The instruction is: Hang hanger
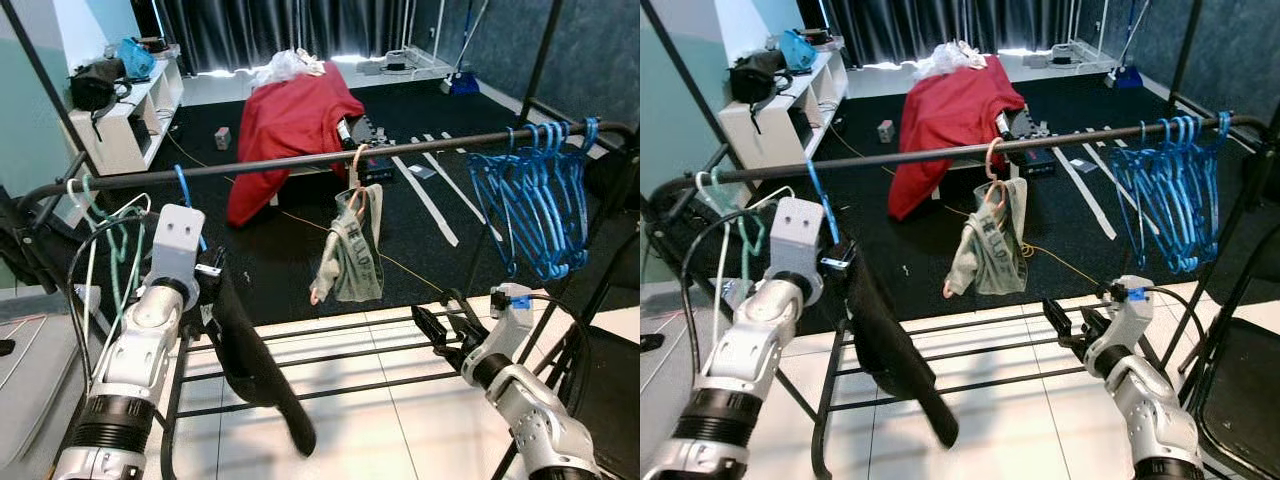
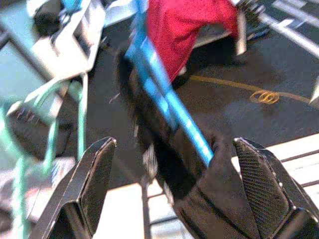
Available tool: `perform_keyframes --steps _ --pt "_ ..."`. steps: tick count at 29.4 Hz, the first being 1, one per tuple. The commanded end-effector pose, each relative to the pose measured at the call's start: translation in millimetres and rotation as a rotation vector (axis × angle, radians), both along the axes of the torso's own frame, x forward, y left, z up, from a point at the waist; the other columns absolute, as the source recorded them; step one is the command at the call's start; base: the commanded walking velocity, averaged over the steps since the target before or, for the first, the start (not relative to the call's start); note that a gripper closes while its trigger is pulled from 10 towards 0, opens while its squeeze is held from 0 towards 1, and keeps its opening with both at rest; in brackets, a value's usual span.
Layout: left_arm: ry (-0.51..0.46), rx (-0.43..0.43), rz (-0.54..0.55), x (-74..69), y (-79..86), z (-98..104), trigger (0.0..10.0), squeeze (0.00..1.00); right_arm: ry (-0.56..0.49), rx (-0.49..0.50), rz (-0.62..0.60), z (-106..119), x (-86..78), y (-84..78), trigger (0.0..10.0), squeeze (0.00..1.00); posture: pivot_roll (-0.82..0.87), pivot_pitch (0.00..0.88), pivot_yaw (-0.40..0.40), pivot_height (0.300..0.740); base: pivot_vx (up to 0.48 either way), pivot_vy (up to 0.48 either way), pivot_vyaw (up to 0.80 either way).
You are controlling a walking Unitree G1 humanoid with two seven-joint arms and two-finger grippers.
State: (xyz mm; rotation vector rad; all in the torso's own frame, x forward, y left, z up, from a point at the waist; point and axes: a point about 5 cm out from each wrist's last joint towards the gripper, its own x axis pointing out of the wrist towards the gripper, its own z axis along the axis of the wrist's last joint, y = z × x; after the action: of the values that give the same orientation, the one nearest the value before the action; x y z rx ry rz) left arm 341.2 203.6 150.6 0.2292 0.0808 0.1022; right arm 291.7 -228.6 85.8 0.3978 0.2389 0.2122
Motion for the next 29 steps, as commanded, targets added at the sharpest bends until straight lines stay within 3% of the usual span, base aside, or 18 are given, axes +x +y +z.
perform_keyframes --steps 1,4,6,11,12,13,17,22,29 --pt "0.048 0.001 0.042 -0.4 8.7 -8.6 10.0 0.00 0.005 0.011 0.010 -1.4 -1.3 4.3 10.0 0.00 -0.18 0.000 0.060 0.731 0.000 0.000 0.00" --pt "0.148 -0.033 0.030 0.0 -1.2 -26.6 10.0 0.00 0.006 0.009 0.007 -1.9 -2.1 3.7 10.0 0.00 -0.18 0.000 0.062 0.731 0.000 0.000 0.00" --pt "0.148 -0.033 0.030 0.0 -1.2 -26.6 10.0 0.00 0.006 0.009 0.007 -1.9 -2.1 3.7 10.0 0.00 -0.18 0.000 0.062 0.731 0.000 0.000 0.00" --pt "0.208 -0.050 -0.043 -1.7 -20.8 -39.3 10.0 0.00 0.007 0.005 0.005 -1.9 -2.0 3.1 10.0 0.00 -0.19 0.000 0.061 0.731 0.000 0.000 0.00" --pt "0.209 -0.066 -0.065 -1.9 -25.7 -41.4 1.6 0.00 0.007 0.004 0.004 -1.9 -1.7 3.1 10.0 0.00 -0.19 0.000 0.063 0.731 0.000 0.000 0.00" --pt "0.208 -0.072 -0.075 -1.7 -27.7 -42.2 0.0 0.00 0.007 0.003 0.003 -1.9 -1.3 3.2 10.0 0.00 -0.19 0.000 0.064 0.731 0.000 0.000 0.00" --pt "0.185 -0.074 -0.066 0.7 -25.2 -38.8 0.0 0.00 0.006 0.003 0.001 -1.9 -0.5 3.6 10.0 0.00 -0.19 0.000 0.064 0.731 0.000 0.000 0.00" --pt "0.139 -0.049 -0.010 6.7 -9.7 -24.8 0.0 0.00 0.004 0.005 -0.001 -1.7 1.3 4.0 10.0 0.00 -0.19 0.000 0.065 0.731 0.000 0.000 0.00" --pt "0.138 -0.040 0.011 7.2 -3.0 -22.0 0.0 0.00 0.003 0.006 -0.001 -1.7 2.7 3.9 10.0 0.00 -0.18 0.000 0.063 0.731 0.000 0.000 0.00"
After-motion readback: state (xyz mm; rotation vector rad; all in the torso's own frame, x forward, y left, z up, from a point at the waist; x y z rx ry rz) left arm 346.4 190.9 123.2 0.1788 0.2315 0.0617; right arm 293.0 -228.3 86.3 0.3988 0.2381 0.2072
